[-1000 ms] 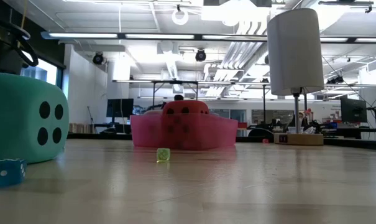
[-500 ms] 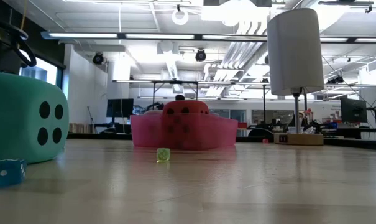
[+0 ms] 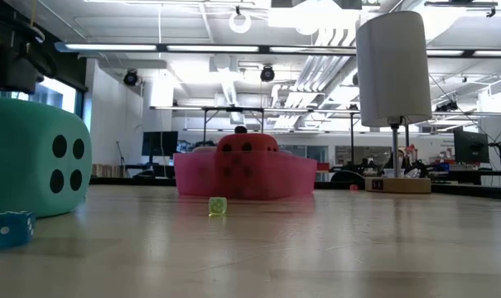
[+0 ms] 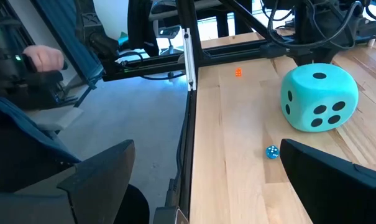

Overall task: Pick & Place Dice
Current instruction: Put the small green die into the red bin

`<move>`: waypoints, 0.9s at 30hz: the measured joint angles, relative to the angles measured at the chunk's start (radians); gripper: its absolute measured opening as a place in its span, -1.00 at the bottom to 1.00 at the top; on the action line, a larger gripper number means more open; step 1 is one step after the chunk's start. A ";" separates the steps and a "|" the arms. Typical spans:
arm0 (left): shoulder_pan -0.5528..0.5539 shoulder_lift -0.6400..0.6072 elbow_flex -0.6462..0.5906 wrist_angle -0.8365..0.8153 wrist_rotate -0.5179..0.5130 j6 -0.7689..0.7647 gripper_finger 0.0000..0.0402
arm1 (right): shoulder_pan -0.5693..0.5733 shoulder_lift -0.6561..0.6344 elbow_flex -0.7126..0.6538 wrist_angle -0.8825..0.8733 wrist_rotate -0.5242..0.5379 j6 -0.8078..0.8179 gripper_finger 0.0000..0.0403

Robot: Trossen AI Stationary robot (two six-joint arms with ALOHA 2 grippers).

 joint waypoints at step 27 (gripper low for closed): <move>0.851 0.019 0.390 0.105 0.435 0.910 -0.74 | -0.003 0.006 0.000 0.111 0.011 -0.101 0.96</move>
